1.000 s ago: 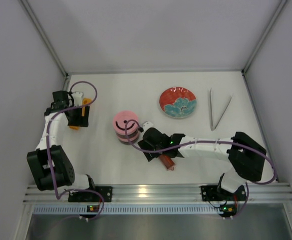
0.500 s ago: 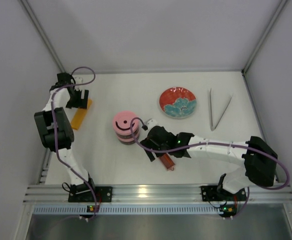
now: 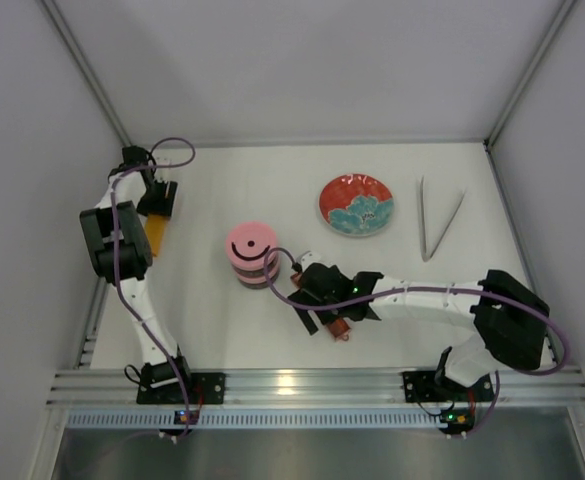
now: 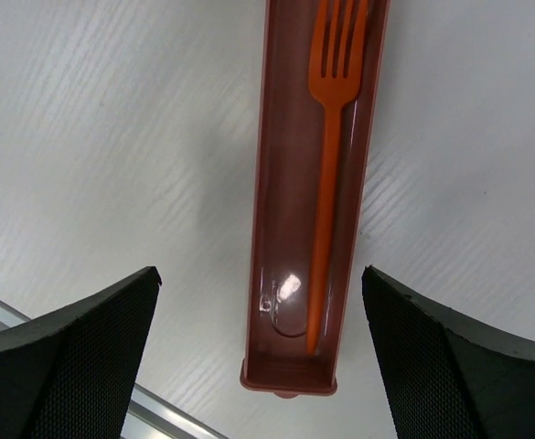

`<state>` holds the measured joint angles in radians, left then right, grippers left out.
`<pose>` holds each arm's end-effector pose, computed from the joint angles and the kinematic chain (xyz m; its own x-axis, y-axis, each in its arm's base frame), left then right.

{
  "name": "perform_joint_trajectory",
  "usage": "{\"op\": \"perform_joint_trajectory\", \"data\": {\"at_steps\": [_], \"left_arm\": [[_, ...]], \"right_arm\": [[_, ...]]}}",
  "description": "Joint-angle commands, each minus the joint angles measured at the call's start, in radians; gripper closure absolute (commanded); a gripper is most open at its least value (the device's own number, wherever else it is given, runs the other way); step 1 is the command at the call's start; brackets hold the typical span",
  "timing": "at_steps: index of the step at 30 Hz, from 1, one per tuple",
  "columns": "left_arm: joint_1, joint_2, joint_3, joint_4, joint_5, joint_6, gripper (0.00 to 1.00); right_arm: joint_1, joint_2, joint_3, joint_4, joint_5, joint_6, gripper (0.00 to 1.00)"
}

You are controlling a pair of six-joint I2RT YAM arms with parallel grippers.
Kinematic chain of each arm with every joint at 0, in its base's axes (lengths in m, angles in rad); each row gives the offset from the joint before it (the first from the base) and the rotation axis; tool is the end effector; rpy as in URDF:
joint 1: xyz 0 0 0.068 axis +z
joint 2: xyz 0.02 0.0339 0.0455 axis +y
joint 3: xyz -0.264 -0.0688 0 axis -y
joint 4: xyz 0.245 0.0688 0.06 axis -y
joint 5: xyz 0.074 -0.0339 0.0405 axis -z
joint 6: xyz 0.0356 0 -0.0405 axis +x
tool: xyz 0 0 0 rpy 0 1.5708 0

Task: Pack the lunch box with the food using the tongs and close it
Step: Pick up the cover from the center of the board, then pick up the utensil box from the center of the board.

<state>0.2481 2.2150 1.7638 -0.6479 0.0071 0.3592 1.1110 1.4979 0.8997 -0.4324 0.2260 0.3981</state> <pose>0.4605 0.1164 0.1741 -0.8936 0.1362 -0.4276 0.0766 0.9851 0.1538 0.1371 0.2590 0.1952 -0.6696 -0.5007 -0.5486 -0.6104 0.7918 0.0222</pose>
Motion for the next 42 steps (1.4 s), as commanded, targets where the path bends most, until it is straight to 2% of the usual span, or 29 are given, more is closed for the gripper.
{"op": "perform_joint_trajectory", "data": {"at_steps": [1, 3, 4, 10, 14, 19, 24, 27, 28, 32, 37, 39, 42], "left_arm": [[0.002, 0.031, -0.027, -0.045, 0.05, 0.038, 0.29], [0.003, 0.031, -0.032, -0.068, 0.088, 0.041, 0.35], [0.002, 0.029, -0.036, -0.079, 0.099, 0.04, 0.43], [0.002, -0.046, -0.11, -0.107, 0.168, 0.04, 0.69], [0.0, -0.156, -0.209, -0.104, 0.205, 0.102, 0.77], [0.0, -0.331, -0.314, -0.116, 0.249, 0.191, 0.91], [0.006, -0.442, -0.397, -0.15, 0.238, 0.225, 0.92], [0.023, -0.495, -0.412, -0.197, 0.261, 0.216, 0.91], [0.026, -0.509, -0.415, -0.22, 0.263, 0.215, 0.91], [0.026, -0.596, -0.414, -0.249, 0.301, 0.233, 0.91], [0.026, -0.721, -0.374, -0.265, 0.379, 0.293, 0.91], [0.023, -0.753, -0.34, -0.295, 0.416, 0.322, 0.9], [0.025, -0.785, -0.269, -0.375, 0.482, 0.365, 0.89]], "right_arm": [[-0.01, 0.013, -0.016, 0.017, -0.02, 0.022, 0.09], [-0.02, 0.022, -0.016, 0.014, -0.025, 0.022, 0.09], [-0.023, 0.024, -0.021, 0.012, -0.025, 0.022, 0.09], [-0.042, 0.016, -0.03, 0.017, -0.031, 0.031, 0.11], [-0.04, -0.03, -0.025, -0.008, -0.019, 0.065, 0.11], [-0.043, -0.099, 0.092, -0.176, 0.068, 0.146, 0.13], [-0.05, -0.166, 0.162, -0.351, 0.159, 0.381, 0.21], [-0.057, -0.233, 0.108, -0.401, 0.165, 0.547, 0.37], [-0.057, -0.249, 0.09, -0.404, 0.167, 0.618, 0.45], [-0.059, -0.318, 0.018, -0.417, 0.153, 0.774, 0.59], [-0.059, -0.39, -0.142, -0.306, 0.093, 0.98, 0.61], [-0.059, -0.398, -0.197, -0.235, 0.072, 1.01, 0.61], [-0.057, -0.36, -0.179, -0.226, 0.062, 0.998, 0.62]]}}
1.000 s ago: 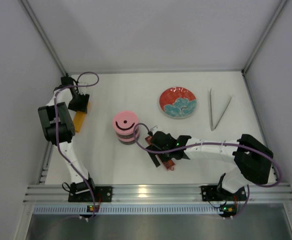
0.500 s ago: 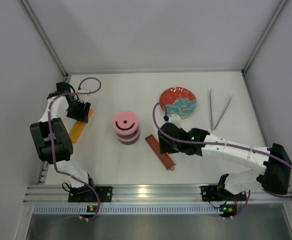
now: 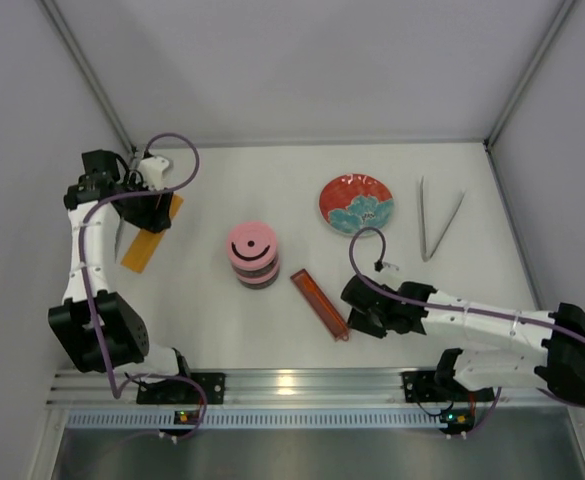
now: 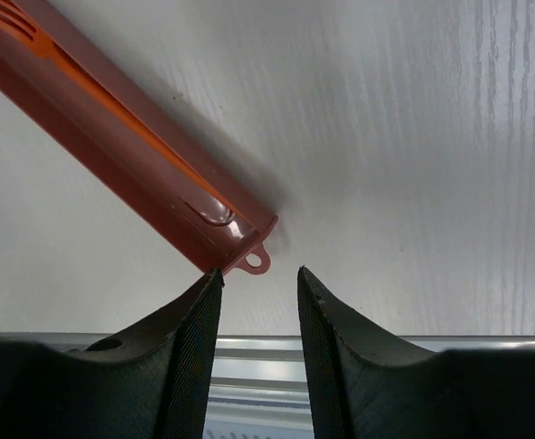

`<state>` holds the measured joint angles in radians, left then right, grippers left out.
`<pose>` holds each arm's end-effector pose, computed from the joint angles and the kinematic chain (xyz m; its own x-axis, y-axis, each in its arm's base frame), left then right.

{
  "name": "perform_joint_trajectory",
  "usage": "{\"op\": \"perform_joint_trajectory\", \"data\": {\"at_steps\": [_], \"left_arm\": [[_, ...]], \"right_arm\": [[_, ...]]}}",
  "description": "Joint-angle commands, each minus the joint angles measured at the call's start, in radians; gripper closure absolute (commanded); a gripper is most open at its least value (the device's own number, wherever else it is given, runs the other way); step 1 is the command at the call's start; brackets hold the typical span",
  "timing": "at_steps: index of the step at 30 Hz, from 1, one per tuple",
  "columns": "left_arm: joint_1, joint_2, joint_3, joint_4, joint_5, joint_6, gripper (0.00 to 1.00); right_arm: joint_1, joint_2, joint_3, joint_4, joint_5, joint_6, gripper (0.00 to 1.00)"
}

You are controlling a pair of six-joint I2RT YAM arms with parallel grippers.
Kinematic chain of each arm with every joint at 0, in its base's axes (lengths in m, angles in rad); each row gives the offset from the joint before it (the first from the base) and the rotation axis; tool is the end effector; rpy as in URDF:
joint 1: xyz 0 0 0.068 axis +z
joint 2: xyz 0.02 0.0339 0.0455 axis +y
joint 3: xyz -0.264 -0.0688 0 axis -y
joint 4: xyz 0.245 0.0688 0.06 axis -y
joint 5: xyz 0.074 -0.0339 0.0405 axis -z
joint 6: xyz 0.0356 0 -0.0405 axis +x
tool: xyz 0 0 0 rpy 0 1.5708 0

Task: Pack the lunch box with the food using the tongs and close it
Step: Pick up the utensil box from the center of the board.

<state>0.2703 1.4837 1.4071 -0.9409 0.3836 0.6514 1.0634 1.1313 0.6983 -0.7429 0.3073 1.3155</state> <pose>0.2947 0.0678 0.3265 -0.6872 0.3930 -0.6109 0.4509 0.8902 0.0654 0.1050 0.1667 0.2044 -0.8646 0.3428 -0.3673 0.2379 0.9232 0.3017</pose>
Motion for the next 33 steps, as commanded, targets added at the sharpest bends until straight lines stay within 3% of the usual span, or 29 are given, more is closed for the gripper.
{"op": "perform_joint_trajectory", "data": {"at_steps": [1, 11, 19, 20, 28, 33], "left_arm": [[0.003, -0.056, 0.105, -0.105, 0.142, 0.076, 0.89], [-0.049, -0.135, 0.176, -0.308, 0.288, 0.206, 0.89], [-0.103, -0.152, 0.185, -0.508, 0.334, 0.396, 0.89], [-0.105, -0.155, 0.187, -0.568, 0.343, 0.446, 0.9], [-0.115, -0.22, 0.05, -0.569, 0.29, 0.583, 0.9], [-0.204, -0.273, -0.042, -0.565, 0.264, 0.629, 0.9]], "right_arm": [[-0.006, 0.022, 0.035, 0.077, -0.019, 0.061, 0.61], [0.007, 0.11, -0.036, 0.209, -0.013, 0.093, 0.62], [0.003, 0.2, -0.029, 0.237, -0.02, 0.082, 0.67], [0.001, 0.196, -0.046, 0.241, -0.02, 0.085, 0.69], [-0.049, 0.177, -0.034, 0.166, 0.003, -0.034, 0.89], [-0.141, 0.18, -0.02, 0.12, -0.014, -0.173, 1.0]]}}
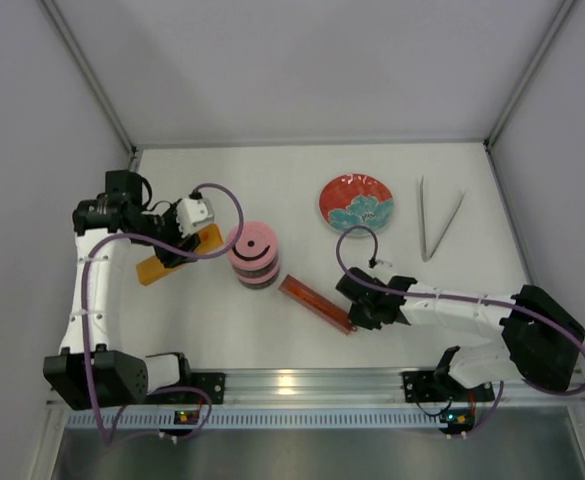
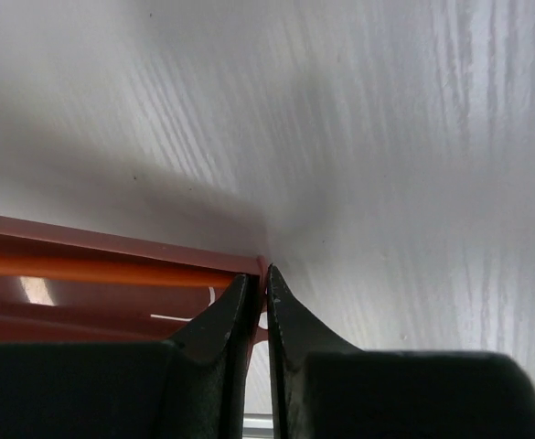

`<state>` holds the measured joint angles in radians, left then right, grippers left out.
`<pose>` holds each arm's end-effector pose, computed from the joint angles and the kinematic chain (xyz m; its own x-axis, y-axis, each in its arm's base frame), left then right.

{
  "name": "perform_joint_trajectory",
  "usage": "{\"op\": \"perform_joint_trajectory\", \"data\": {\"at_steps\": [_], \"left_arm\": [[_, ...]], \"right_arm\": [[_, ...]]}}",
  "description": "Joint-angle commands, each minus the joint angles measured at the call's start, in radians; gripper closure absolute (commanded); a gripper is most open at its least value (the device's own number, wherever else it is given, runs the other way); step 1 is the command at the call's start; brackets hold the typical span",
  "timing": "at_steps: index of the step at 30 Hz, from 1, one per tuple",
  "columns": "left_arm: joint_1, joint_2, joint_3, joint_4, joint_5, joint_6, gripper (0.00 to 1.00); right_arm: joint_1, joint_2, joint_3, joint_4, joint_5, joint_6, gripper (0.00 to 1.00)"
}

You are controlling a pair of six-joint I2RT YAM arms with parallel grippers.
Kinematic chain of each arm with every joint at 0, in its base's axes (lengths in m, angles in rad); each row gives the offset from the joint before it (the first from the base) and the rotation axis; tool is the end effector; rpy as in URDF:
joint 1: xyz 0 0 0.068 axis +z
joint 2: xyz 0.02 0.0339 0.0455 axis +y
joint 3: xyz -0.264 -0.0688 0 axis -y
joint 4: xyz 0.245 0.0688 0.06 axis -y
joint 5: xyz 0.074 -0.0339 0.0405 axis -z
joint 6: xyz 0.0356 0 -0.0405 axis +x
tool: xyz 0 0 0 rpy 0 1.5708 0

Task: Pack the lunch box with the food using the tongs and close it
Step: Pick up the utensil box from the center of the board, then close the cover of the utensil box.

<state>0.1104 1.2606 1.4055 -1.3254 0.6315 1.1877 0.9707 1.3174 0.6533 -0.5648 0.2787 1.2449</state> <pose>0.2133 0.0025 0.3646 -0.2190 0.7289 -0.6486 0.9027 0.4036 0.1488 0.1323 0.1760 0.1633 -0.8727 0.3375 -0.3529 0.2667 0.9348 0.2346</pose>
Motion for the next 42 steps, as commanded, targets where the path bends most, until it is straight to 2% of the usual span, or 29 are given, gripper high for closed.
{"op": "perform_joint_trajectory", "data": {"at_steps": [1, 6, 8, 12, 17, 20, 26, 31, 36, 42], "left_arm": [[-0.06, -0.07, -0.055, -0.182, 0.017, 0.108, 0.9], [-0.207, -0.156, -0.187, -0.157, -0.007, 0.136, 0.9], [-0.286, -0.196, -0.272, -0.071, -0.058, 0.08, 0.9], [-0.379, -0.198, -0.407, 0.087, -0.14, 0.004, 0.9], [-0.477, -0.188, -0.543, 0.207, -0.275, -0.019, 0.9], [-0.499, -0.17, -0.594, 0.279, -0.28, -0.036, 0.91], [-0.525, -0.058, -0.623, 0.414, -0.271, -0.114, 0.94], [-0.574, -0.037, -0.711, 0.607, -0.329, -0.198, 0.98], [-0.586, -0.035, -0.734, 0.654, -0.302, -0.201, 0.96], [-0.613, -0.029, -0.749, 0.644, -0.265, -0.188, 0.94]], "right_arm": [[-0.062, -0.017, 0.028, -0.069, 0.019, -0.12, 1.0], [-0.124, -0.017, 0.101, -0.161, 0.076, -0.297, 1.0], [-0.125, 0.011, 0.153, -0.208, 0.111, -0.37, 1.0], [-0.125, 0.049, 0.186, -0.208, 0.125, -0.491, 1.0], [-0.119, 0.028, 0.178, -0.211, 0.171, -0.548, 1.0], [-0.11, -0.007, 0.166, -0.202, 0.229, -0.573, 1.0], [-0.078, -0.081, 0.12, -0.072, 0.244, -0.667, 1.0], [-0.034, -0.11, 0.088, -0.035, 0.237, -0.635, 1.0], [0.062, -0.084, 0.081, 0.051, 0.277, -0.584, 1.0], [0.088, 0.039, 0.149, 0.055, 0.297, -0.547, 1.0]]}}
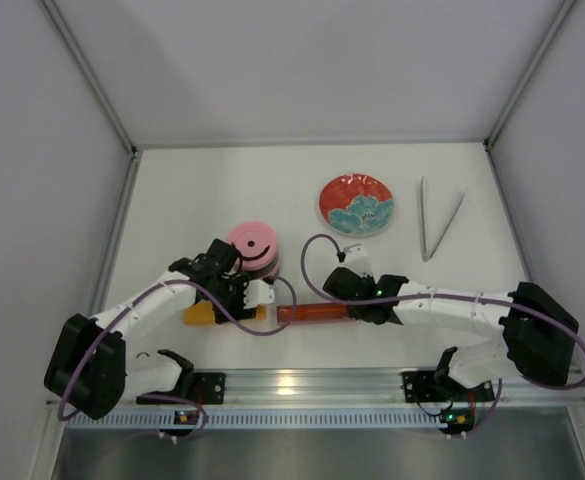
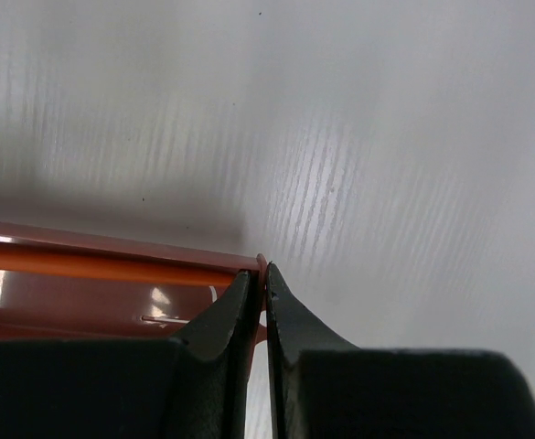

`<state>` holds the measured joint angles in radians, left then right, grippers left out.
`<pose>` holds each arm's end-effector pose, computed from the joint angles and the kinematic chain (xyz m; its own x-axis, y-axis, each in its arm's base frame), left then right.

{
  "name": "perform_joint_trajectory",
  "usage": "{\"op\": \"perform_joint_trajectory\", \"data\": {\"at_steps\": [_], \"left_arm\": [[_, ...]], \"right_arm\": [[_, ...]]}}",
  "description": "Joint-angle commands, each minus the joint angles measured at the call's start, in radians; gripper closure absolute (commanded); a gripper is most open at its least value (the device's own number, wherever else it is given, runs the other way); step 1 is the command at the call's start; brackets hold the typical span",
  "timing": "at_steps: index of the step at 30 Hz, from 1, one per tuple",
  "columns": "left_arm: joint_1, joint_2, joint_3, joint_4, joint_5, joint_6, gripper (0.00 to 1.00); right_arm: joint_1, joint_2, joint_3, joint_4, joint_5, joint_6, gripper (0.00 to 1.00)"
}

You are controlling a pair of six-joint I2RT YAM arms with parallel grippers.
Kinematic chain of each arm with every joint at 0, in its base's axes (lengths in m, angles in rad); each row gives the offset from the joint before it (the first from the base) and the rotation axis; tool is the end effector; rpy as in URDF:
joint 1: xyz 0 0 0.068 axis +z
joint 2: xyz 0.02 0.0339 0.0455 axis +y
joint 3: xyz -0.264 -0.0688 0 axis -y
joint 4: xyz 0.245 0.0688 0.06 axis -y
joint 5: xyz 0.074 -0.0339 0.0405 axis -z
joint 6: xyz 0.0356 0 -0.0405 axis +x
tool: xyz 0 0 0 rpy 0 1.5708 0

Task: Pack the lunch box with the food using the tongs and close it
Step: Close the cover of the utensil box.

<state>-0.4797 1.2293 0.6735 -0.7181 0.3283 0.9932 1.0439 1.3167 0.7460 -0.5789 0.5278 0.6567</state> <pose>0.1747 -0.1038 0.1810 -0.0271 0.9080 -0.4180 0.9949 0.0650 0.0767 0.1337 0.1942 0.1916 -0.7561 -0.2509 -0.6044 -0.2293 0.9666 -0.1144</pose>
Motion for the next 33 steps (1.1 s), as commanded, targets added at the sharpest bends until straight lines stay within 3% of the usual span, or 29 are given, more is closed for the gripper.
{"op": "perform_joint_trajectory", "data": {"at_steps": [1, 9, 14, 33], "left_arm": [[-0.03, -0.001, -0.025, 0.037, 0.037, 0.015, 0.94], [-0.098, -0.008, -0.077, 0.1, 0.032, -0.022, 0.94], [-0.099, 0.068, -0.04, 0.144, 0.006, -0.096, 0.95], [-0.099, 0.015, -0.034, 0.111, 0.031, -0.045, 0.96]], "right_arm": [[0.016, 0.045, 0.059, 0.07, 0.047, 0.056, 1.0], [0.022, 0.075, 0.044, 0.108, 0.046, 0.113, 1.0], [0.048, 0.105, 0.052, 0.105, 0.051, 0.112, 1.0], [0.061, 0.15, 0.064, 0.057, 0.078, 0.118, 1.0]]}}
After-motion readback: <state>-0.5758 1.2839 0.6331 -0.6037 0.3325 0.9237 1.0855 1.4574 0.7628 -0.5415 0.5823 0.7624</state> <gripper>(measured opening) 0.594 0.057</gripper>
